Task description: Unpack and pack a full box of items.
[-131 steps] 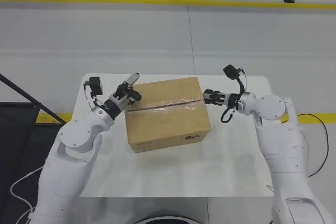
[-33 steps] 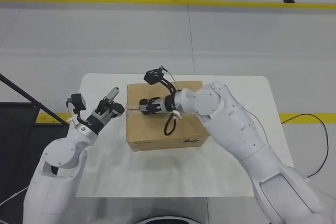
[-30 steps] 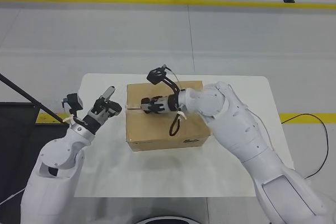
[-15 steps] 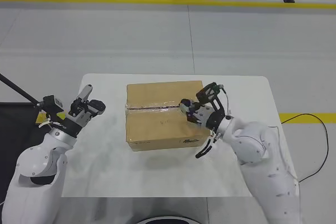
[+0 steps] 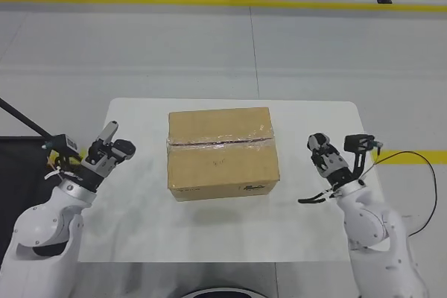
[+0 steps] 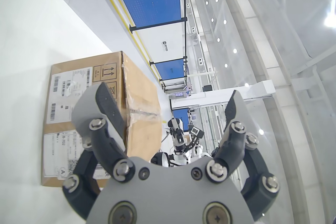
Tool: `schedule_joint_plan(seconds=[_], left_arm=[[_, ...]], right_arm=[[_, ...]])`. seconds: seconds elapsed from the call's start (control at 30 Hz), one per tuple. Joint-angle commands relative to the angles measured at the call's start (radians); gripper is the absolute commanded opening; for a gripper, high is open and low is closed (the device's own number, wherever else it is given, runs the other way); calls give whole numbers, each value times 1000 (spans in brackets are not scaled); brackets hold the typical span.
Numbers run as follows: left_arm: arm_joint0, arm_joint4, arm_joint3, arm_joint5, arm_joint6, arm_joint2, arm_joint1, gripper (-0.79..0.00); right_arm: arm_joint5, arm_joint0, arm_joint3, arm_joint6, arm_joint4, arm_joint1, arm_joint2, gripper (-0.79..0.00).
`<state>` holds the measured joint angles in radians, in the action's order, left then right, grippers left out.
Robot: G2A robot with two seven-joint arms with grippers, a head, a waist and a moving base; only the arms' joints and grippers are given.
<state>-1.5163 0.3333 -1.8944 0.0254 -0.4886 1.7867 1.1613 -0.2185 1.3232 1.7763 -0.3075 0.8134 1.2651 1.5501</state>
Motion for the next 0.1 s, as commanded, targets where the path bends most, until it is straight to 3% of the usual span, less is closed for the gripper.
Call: schedule_joint_plan(seconds=[0.0,0.03,0.07], left_arm=[[-12,-1,-9,10,-7,2,0,0],[-12,-1,-9,10,-7,2,0,0],[-10,0,-8,8,-6,2,0,-1]], right_arm=[[4,0,-7,3,-6,0,4,0],[4,0,-7,3,-6,0,4,0],[4,-1,-8,4,-8,0,4,-750]])
